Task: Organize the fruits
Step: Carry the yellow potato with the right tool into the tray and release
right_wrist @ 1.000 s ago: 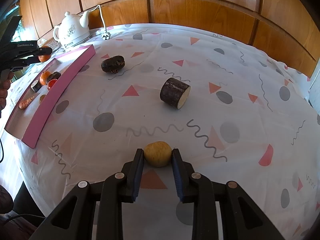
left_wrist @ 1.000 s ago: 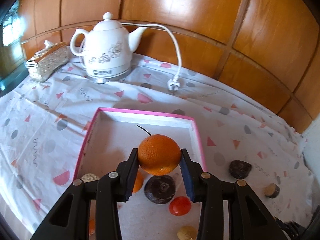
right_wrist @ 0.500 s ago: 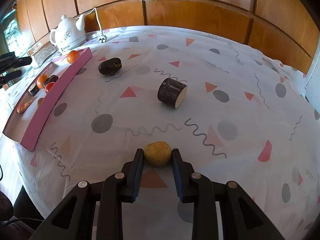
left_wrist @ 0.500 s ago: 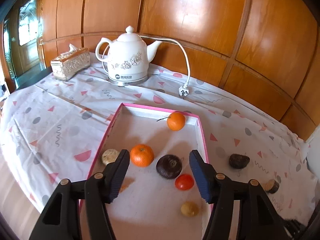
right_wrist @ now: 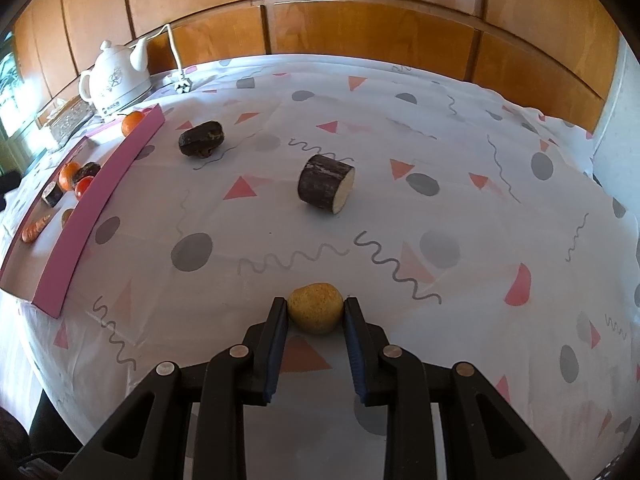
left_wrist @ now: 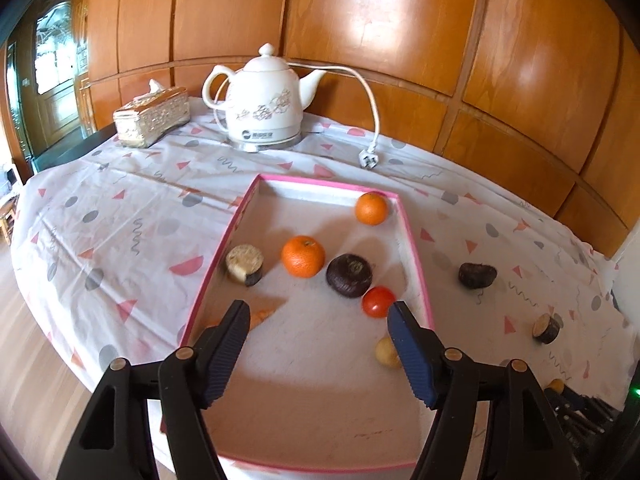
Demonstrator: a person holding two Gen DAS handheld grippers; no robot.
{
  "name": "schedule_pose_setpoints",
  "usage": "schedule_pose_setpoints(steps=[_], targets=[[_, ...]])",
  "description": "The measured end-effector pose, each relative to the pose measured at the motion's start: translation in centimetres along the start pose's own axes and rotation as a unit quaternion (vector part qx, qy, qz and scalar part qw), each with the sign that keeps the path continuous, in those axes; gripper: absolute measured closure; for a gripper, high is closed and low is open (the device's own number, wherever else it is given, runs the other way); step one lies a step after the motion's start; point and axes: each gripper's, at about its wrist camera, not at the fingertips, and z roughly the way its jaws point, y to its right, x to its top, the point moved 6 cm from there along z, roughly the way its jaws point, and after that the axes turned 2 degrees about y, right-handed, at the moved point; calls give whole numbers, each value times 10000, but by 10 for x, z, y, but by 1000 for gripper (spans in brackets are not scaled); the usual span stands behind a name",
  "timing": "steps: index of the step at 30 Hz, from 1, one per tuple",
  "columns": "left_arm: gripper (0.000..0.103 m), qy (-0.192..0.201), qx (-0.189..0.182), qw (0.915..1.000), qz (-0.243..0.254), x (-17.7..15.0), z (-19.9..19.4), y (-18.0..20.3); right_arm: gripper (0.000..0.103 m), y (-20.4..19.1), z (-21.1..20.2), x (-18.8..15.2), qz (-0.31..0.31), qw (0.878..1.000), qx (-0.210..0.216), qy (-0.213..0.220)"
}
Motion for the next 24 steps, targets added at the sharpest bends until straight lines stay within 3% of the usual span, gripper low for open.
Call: schedule_pose_setpoints(steps=[11,18,24], targets=[[30,-133,347,9989,-286,-18,1,-24,75,17,-1,-1,335,9987,-384,28],[29,-73,371,9989,-270,-18,-3,-22,75,20,-3,-4,379,9982,-469,63],[24,-15,536,9980,-346,-20,-8,-25,75,24,-6,-7,745,9957,-529,150]])
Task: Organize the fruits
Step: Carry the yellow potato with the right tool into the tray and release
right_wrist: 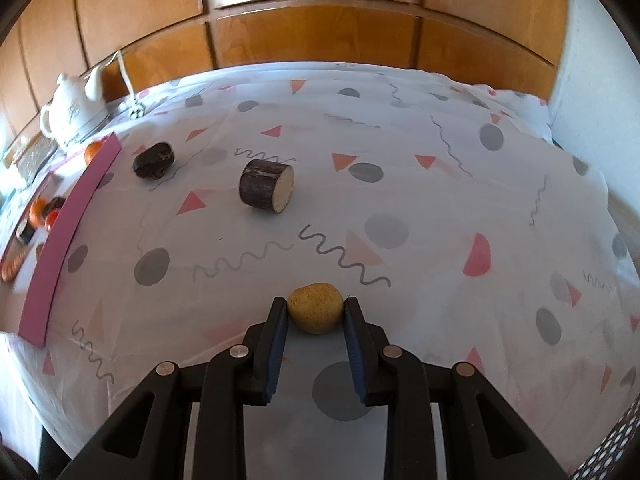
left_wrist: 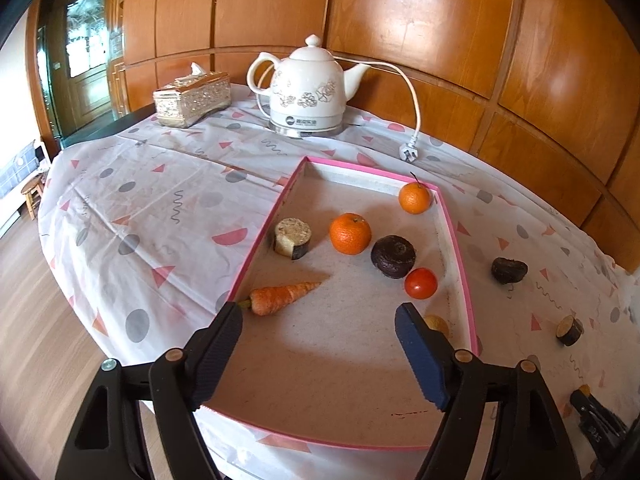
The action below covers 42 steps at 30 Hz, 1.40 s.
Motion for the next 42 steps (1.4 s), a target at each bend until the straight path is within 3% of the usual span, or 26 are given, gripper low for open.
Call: schedule_pose_setpoints(steps=[14,17,21,25,30,42], targets=[[17,106,295,9994,-131,0,-4,-11,75,-1,-1,0,28,10000,-8,25],[15,157,341,9991,-216,1,-5,-16,75,-9,-7,1,-67,9999,141,72],[15,140,345,9990,-253,-1,-5,-19,75,-40,-19,8,-412,9961,774,92],[15,190,365,9987,-290,-1,-7,-24,75,-80,-31,12,-905,9856,1427,70],[15,172,379,9984,-393,-1,-7,-31,75,-137,-50,21,-1652,9634,2109,78],[15,252,539,9963,-621,1,-10,-48,75,-230,-62,39,-2259,9326,2814,111]])
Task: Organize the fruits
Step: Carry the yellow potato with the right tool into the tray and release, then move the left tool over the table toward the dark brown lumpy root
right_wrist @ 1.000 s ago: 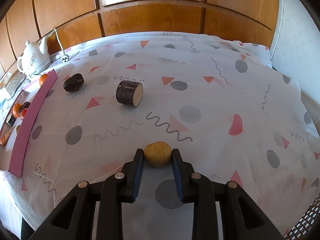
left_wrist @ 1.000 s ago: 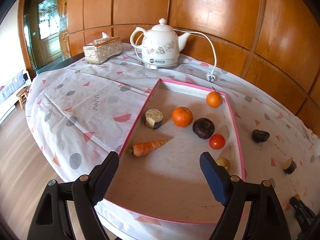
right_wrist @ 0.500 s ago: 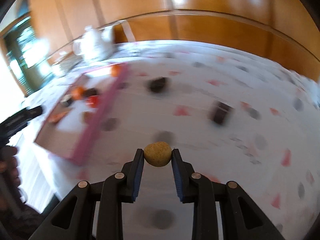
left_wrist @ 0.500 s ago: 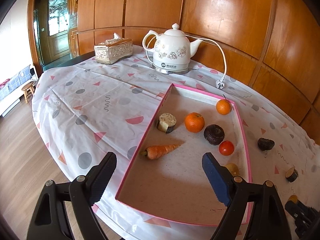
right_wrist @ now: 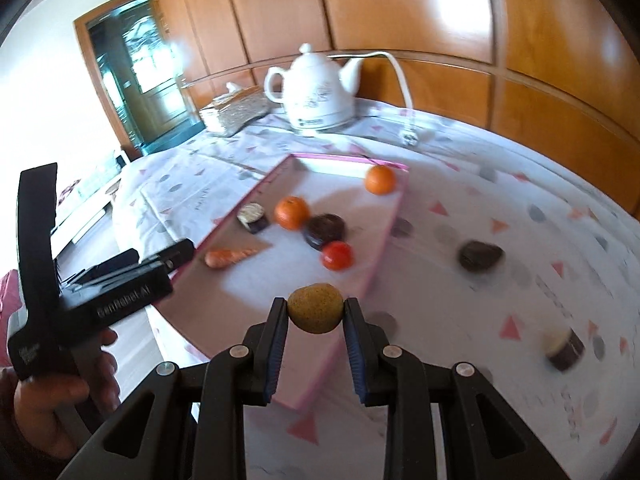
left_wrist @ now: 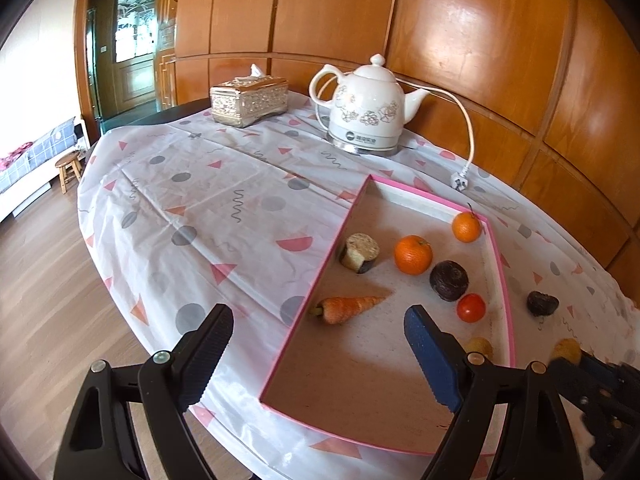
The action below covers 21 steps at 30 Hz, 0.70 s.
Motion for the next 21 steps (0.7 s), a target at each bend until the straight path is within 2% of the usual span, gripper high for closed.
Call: schedule_pose_setpoints(steps=[7,11,18,21], targets=[[15,-38,78,9998,-163,0,3,-11,74,-16,25,0,27,9999,-55,-141],[15,-53,82,9998,-168,-1,3,-11,65,-18,39,-1,42,9997,-101,-216],[15,-35,13,9999,-166,0,1,-11,65,-13,31,-5,82,9995,-287,-129],[15,-22,-82,9999,-102,1,-1,-7,65,-3,20,-10,194,9983,-556,3]])
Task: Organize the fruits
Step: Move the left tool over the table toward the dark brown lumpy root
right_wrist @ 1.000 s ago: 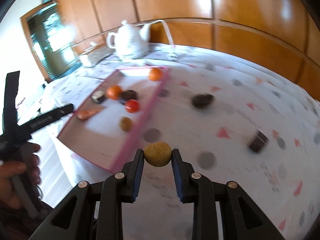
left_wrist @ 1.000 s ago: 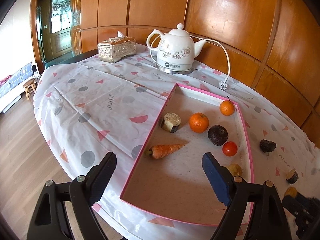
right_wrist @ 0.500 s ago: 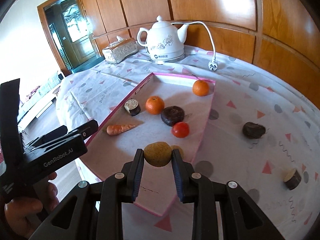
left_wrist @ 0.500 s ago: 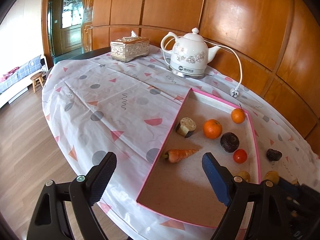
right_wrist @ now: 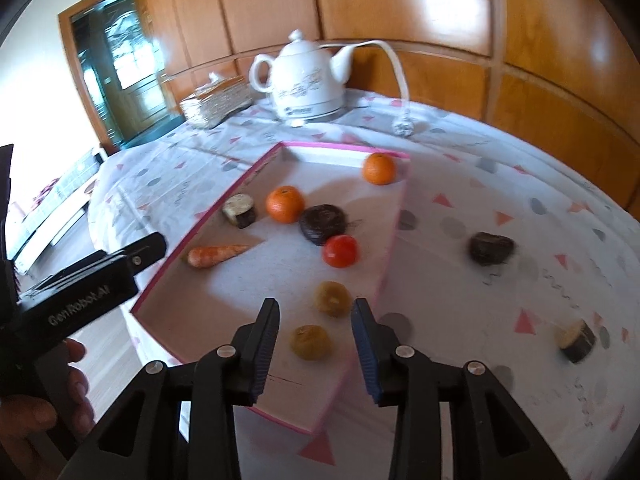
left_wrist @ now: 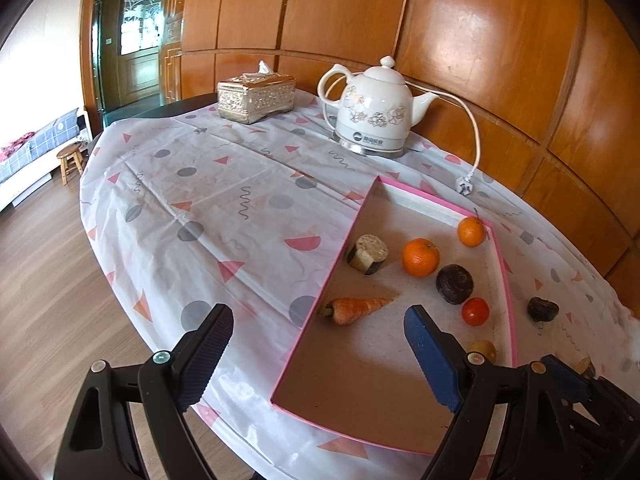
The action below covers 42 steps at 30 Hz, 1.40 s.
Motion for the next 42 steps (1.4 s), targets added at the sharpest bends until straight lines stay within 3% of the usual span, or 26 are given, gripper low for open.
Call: schedule_pose_setpoints(steps=[9,17,42], targets=[[15,30,-240,9994,245,-1,-9,16,64,59,-22,-18,608,9935,-935,215],[15,99,-357,9981,501,-1,-16,30,64,104,-35,-36,1076,9832,-1461,203],[15,88,-572,9914,1170,-12,-23,66,64,163,-61,-67,1561,9648,-2103,250]])
